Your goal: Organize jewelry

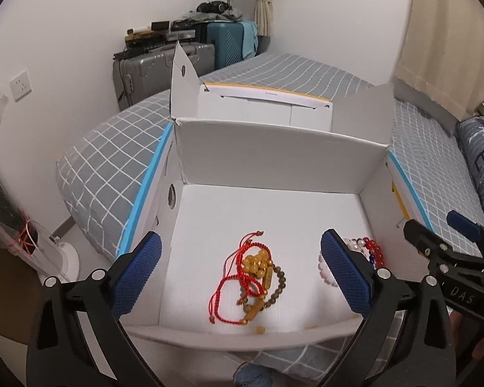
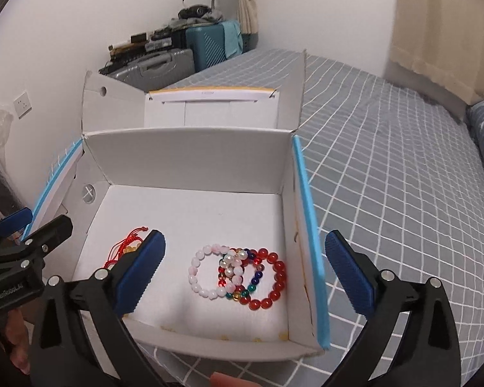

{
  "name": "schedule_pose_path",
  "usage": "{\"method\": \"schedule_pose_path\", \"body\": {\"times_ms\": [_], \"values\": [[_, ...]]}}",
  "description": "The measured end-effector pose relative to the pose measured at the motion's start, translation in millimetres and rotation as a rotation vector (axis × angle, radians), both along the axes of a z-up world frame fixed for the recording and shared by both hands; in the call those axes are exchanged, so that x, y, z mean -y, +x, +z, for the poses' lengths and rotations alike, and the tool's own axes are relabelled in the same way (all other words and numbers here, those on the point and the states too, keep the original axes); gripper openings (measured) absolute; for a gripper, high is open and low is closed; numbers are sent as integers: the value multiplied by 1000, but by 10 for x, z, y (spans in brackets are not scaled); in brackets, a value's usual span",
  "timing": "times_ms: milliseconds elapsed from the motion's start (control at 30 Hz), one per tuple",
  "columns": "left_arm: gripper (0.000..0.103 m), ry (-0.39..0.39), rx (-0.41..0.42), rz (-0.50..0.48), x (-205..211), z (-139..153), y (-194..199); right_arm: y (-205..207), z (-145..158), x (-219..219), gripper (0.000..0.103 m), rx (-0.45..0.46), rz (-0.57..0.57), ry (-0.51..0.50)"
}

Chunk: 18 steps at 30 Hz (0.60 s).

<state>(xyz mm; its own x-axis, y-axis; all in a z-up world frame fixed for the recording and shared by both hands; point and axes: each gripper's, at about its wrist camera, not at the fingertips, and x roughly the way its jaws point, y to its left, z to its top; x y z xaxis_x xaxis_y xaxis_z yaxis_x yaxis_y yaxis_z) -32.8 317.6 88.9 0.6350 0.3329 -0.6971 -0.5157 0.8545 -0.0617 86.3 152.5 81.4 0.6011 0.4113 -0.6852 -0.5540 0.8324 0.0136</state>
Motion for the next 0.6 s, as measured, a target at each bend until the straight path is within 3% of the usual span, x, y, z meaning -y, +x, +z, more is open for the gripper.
{"method": "schedule_pose_path", "body": {"times_ms": [300, 600], "values": [[97, 33, 37, -34, 203, 36, -405, -424, 123, 208, 95, 48, -16, 26], [97, 60, 28, -26, 295, -45, -664, -691, -22, 380, 95, 45, -50, 36]]}}
